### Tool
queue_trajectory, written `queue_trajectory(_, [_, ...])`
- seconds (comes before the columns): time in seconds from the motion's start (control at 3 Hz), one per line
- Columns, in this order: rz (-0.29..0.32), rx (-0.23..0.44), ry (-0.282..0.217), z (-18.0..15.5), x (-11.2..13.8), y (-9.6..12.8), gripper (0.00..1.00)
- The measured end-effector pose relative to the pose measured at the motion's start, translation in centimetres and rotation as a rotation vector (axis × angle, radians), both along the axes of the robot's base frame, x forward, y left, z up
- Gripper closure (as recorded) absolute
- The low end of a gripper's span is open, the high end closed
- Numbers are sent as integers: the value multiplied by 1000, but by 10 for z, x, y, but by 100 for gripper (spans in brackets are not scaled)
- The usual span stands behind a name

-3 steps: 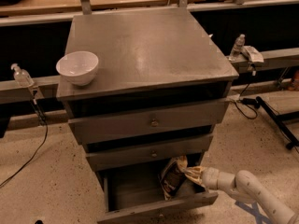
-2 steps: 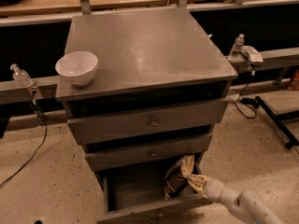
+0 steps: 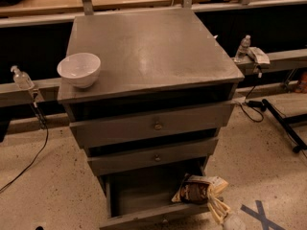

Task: Pick brown chip bag from bottom drawer and place on counter

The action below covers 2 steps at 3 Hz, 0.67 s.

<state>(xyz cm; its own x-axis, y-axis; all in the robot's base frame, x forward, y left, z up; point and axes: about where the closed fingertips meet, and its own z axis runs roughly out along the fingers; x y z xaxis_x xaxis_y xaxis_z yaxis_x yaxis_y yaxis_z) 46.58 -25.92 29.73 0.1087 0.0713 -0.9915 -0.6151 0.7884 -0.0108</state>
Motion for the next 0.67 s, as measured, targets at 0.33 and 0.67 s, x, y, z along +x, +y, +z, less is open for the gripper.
queue_trajectory(0.33, [-73, 8, -52, 18, -25, -19, 100])
queue_trajectory(0.67, [-60, -79, -87, 50, -34, -24, 100])
